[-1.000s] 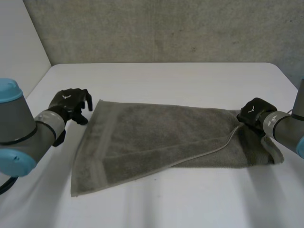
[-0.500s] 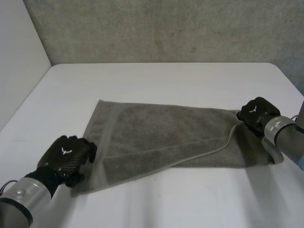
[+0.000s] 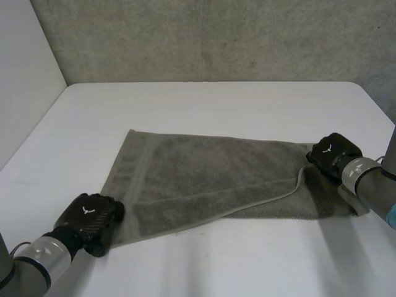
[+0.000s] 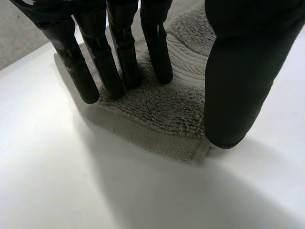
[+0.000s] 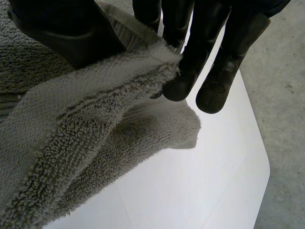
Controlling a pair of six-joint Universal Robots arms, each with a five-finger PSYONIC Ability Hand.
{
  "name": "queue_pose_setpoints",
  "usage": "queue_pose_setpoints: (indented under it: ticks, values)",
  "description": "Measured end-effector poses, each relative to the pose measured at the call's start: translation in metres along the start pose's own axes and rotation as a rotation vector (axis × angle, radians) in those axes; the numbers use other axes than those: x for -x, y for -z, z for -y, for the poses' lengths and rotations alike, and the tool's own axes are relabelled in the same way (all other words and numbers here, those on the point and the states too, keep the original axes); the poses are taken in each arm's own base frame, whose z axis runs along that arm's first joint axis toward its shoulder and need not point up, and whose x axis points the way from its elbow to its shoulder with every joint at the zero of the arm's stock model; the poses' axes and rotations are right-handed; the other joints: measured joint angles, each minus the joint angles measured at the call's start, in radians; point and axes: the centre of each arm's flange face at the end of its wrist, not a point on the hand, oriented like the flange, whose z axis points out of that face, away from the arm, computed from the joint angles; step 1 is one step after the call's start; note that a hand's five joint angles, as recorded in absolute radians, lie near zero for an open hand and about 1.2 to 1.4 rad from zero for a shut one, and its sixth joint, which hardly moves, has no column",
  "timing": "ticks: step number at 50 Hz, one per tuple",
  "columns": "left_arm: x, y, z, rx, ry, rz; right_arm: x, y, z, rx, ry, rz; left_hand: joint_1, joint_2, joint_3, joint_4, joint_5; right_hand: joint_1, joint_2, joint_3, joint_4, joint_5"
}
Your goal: Fold the towel.
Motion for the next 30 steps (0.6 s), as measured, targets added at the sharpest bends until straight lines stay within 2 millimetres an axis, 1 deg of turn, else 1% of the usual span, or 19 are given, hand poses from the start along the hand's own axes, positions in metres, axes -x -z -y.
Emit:
queue_pose_setpoints:
  ticks: [2, 7, 17, 21, 25, 26, 30]
  values:
    - [0.001, -0.003, -0.001, -0.007, -0.003, 0.004, 0.000, 0.000, 0.000, 0.000, 0.001, 0.000, 0.013, 0.018, 0.019, 0.018, 0.019, 0.000, 0.000, 0.000, 0.000, 0.000]
    - [0.003, -0.011, -0.003, -0.014, -0.007, 0.009, 0.001, 0.000, -0.001, 0.000, 0.004, 0.001, 0.148, 0.150, 0.150, 0.150, 0.141, 0.000, 0.000, 0.000, 0.000, 0.000]
    - [0.007, -0.021, -0.002, -0.040, -0.017, 0.021, 0.003, 0.000, -0.001, 0.002, 0.007, 0.007, 0.293, 0.299, 0.298, 0.299, 0.292, 0.000, 0.000, 0.000, 0.000, 0.000]
    - [0.008, -0.023, -0.001, -0.050, -0.021, 0.026, 0.004, -0.001, -0.002, 0.002, 0.008, 0.008, 0.329, 0.336, 0.334, 0.334, 0.329, 0.000, 0.000, 0.000, 0.000, 0.000]
    - [0.009, -0.024, 0.000, -0.058, -0.024, 0.030, 0.004, -0.001, -0.002, 0.003, 0.008, 0.009, 0.450, 0.459, 0.458, 0.460, 0.447, 0.000, 0.000, 0.000, 0.000, 0.000]
    - [0.009, -0.024, 0.000, -0.060, -0.025, 0.030, 0.004, -0.001, -0.002, 0.004, 0.009, 0.009, 0.508, 0.517, 0.517, 0.517, 0.506, 0.000, 0.000, 0.000, 0.000, 0.000]
    - [0.009, -0.024, 0.002, -0.067, -0.027, 0.032, 0.004, 0.000, -0.002, 0.004, 0.010, 0.008, 0.542, 0.569, 0.568, 0.569, 0.556, 0.000, 0.000, 0.000, 0.000, 0.000]
